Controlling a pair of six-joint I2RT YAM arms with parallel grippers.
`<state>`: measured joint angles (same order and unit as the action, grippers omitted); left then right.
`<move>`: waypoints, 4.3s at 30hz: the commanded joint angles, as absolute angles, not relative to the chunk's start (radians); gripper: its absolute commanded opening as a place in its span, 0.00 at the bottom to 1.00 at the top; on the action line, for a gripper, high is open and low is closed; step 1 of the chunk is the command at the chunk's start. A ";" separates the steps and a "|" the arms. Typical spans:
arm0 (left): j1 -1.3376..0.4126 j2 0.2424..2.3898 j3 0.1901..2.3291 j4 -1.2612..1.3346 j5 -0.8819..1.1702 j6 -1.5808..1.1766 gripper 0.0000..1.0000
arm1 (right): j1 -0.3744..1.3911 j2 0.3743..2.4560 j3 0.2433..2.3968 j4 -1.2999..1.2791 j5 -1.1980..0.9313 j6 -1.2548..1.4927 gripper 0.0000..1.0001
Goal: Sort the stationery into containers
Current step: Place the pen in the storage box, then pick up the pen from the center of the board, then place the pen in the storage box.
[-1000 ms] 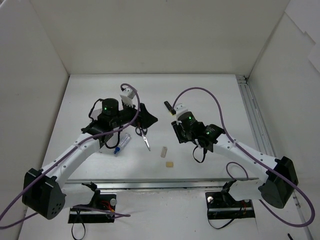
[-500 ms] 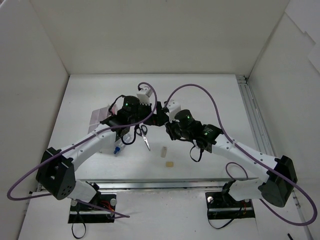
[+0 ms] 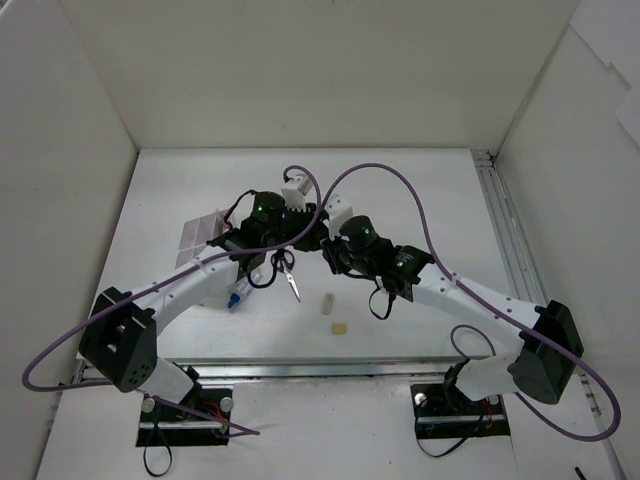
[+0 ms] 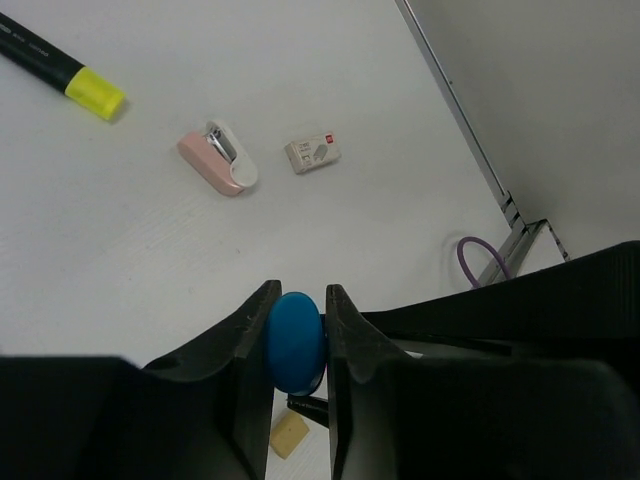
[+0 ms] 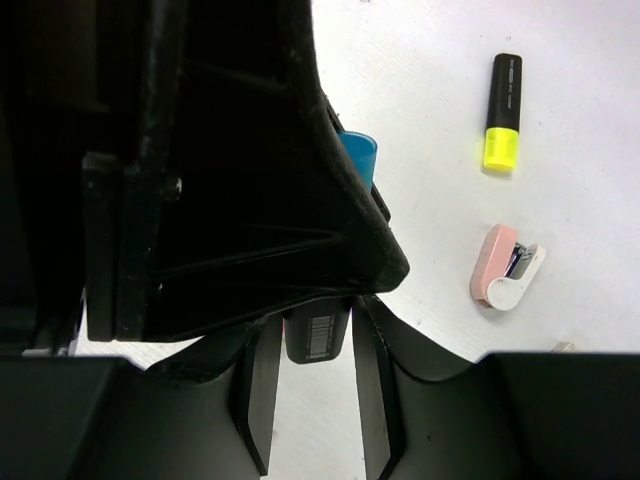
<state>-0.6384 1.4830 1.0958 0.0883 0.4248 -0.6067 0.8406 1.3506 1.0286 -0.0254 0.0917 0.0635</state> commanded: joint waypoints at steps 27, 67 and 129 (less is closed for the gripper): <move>-0.179 0.814 0.735 -0.130 -0.089 -0.382 0.00 | 0.537 1.741 1.391 0.006 0.101 0.009 0.98; -0.215 0.894 0.928 -0.167 0.599 0.076 0.99 | 0.442 1.997 1.704 -0.510 -0.305 -0.005 0.01; -0.375 0.730 0.597 0.270 0.077 -0.017 0.00 | 0.380 1.370 1.295 -0.540 -0.548 0.422 0.98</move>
<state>-0.4271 0.7452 0.6113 0.0879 0.1509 0.1135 0.3916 1.3689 1.3239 -0.5972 -0.6006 0.4194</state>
